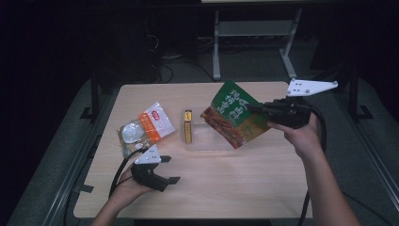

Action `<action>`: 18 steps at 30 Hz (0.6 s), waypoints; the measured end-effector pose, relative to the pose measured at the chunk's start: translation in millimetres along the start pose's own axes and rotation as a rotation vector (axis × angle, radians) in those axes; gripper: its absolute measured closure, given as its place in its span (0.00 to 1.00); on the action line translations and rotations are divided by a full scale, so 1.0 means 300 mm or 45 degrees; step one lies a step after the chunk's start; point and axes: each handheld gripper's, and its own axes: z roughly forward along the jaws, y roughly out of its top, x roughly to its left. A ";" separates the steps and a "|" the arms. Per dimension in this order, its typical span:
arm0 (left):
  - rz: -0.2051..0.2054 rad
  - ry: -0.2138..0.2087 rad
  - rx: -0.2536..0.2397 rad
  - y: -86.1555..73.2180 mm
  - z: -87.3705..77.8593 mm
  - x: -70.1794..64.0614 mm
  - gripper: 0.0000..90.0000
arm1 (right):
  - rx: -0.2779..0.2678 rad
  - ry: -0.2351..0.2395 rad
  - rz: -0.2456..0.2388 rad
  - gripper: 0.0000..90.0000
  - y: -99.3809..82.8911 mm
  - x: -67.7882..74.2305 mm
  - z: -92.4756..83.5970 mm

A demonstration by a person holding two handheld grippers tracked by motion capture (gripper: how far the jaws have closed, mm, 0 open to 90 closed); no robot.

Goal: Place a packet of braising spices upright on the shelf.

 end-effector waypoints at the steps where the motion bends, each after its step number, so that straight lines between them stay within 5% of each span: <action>1: 0.000 -0.001 0.003 -0.001 0.001 0.001 0.17 | -0.008 -0.030 0.000 1.00 0.011 -0.009 -0.004; 11: -0.012 -0.011 0.016 -0.006 0.005 0.005 0.15 | 0.010 -0.155 0.023 1.00 0.058 -0.074 -0.011; 18: 0.000 -0.019 0.036 -0.008 0.017 0.001 0.15 | 0.042 -0.190 0.041 1.00 0.048 -0.102 0.026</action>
